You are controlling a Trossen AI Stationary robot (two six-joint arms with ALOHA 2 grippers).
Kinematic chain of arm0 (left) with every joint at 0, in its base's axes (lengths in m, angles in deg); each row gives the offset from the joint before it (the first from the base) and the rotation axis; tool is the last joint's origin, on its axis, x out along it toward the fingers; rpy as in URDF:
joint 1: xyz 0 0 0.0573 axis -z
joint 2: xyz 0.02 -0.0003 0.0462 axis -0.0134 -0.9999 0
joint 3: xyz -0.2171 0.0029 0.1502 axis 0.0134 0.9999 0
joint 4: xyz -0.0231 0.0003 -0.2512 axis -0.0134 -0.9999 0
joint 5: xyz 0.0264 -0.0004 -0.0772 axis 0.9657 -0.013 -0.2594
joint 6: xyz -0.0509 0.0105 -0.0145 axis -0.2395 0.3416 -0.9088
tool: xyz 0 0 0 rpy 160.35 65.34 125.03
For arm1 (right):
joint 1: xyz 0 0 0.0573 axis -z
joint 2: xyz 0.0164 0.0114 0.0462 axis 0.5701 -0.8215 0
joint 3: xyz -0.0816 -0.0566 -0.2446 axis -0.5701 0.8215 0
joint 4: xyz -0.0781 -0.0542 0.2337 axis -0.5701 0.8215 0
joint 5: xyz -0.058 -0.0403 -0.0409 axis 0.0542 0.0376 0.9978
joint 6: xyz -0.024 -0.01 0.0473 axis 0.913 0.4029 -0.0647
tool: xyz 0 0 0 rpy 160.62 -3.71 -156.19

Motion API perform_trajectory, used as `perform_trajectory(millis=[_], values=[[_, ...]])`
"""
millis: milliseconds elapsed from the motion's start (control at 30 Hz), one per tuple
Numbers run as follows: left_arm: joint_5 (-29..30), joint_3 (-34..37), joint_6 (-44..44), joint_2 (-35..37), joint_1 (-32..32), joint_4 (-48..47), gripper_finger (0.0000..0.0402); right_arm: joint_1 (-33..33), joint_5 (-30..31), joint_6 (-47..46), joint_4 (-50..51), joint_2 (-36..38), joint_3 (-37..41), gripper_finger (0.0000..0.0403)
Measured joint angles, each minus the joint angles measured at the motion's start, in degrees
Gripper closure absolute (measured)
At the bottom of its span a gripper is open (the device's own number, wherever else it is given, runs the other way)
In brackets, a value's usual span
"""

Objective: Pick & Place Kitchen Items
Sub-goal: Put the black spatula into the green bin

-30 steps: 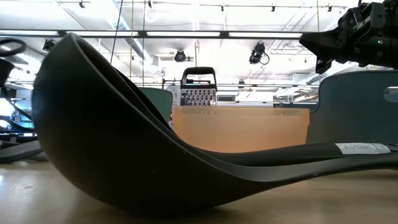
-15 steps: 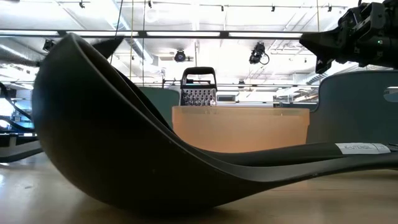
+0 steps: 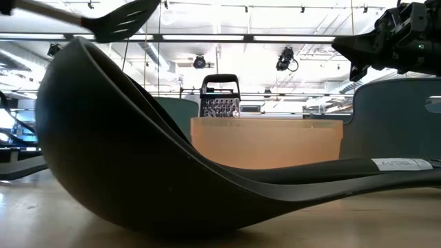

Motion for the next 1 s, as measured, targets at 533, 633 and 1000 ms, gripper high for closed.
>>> perform_trajectory(millis=[533, 633, 1000], values=[[-9.09, -10.16, 40.93, 2.64, -31.78, 0.24, 0.0326, 0.01, 0.0, 0.0, -0.08, 0.01, 0.0, 0.0359], [-13.83, -10.59, 47.21, 2.61, -38.97, 0.19, 0.0326, 0.0, -0.02, 0.0, -0.05, -0.01, 0.0, 0.0359], [-24.87, -10.29, 60.24, 2.61, -58.69, 0.19, 0.0326, 0.02, -0.02, 0.0, 0.09, 0.01, 0.0, 0.0359]])
